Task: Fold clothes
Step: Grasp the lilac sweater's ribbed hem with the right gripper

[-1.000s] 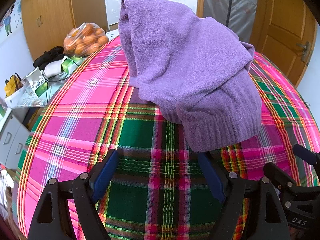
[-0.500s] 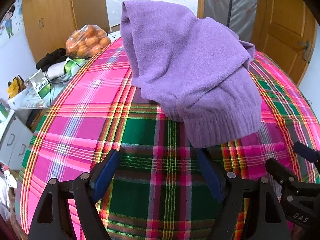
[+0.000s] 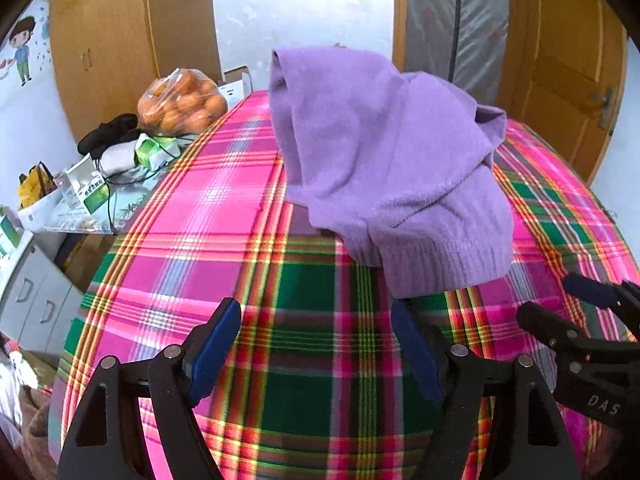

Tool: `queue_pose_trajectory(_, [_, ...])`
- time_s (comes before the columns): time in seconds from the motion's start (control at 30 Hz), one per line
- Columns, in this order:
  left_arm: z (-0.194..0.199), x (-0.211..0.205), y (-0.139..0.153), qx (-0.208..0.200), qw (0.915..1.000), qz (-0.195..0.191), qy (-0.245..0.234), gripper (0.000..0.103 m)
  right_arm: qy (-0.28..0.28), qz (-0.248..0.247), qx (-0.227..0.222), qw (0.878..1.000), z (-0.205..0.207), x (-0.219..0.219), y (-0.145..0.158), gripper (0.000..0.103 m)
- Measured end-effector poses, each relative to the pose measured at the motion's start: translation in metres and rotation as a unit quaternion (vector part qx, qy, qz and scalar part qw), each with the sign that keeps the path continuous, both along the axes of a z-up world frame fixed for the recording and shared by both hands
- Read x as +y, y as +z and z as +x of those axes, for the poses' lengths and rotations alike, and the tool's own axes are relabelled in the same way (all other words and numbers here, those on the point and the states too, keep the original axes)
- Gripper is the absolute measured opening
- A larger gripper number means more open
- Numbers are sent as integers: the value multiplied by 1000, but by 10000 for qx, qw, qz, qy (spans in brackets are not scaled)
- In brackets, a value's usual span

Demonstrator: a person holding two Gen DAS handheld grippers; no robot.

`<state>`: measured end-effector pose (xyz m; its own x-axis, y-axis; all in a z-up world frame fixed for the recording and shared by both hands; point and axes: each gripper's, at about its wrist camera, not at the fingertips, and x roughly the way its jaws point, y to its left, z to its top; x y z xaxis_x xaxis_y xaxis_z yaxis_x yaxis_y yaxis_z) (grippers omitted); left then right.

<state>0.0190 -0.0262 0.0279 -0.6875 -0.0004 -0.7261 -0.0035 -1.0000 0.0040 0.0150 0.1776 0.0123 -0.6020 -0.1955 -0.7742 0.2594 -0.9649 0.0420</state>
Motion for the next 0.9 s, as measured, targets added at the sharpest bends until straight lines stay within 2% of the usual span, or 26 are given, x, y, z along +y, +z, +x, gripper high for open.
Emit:
queue_pose_trajectory(0.17, [1,-14,6,87,9999,129,18,79,269,-137,123,9995,-15,-9,8,73])
queue_pose_trajectory(0.47, [1,-24,10,162,9990,409,-121,79,524,-672,-315,9959,-53,-10,-3,72])
queue_pose_trajectory(0.53, [1,-22,10,166,9984,473,-247,79,604,-798,-381,9943,-57,-10,-5,61])
queue_pose_trajectory(0.57, [1,-21,10,161,9979,533,-323,79,631,-824,-346,9940,-55,-9,-4,43])
queue_pose_trajectory(0.6, [1,-19,10,156,9973,596,-399,79,659,-850,-311,9937,-54,-8,-2,33])
queue_pose_trajectory(0.63, [1,-18,10,150,9966,658,-475,79,686,-876,-276,9934,-52,-7,-1,29])
queue_pose_trajectory(0.67, [1,-17,10,145,9958,721,-550,79,713,-902,-241,9931,-50,-6,1,16])
queue_pose_trajectory(0.8, [6,-18,12,224,9946,811,-605,79,780,-1005,-94,9918,-42,-1,7,13])
queue_pose_trajectory(0.9, [10,-26,14,287,9944,872,-522,79,564,-1054,50,9928,-32,20,12,13])
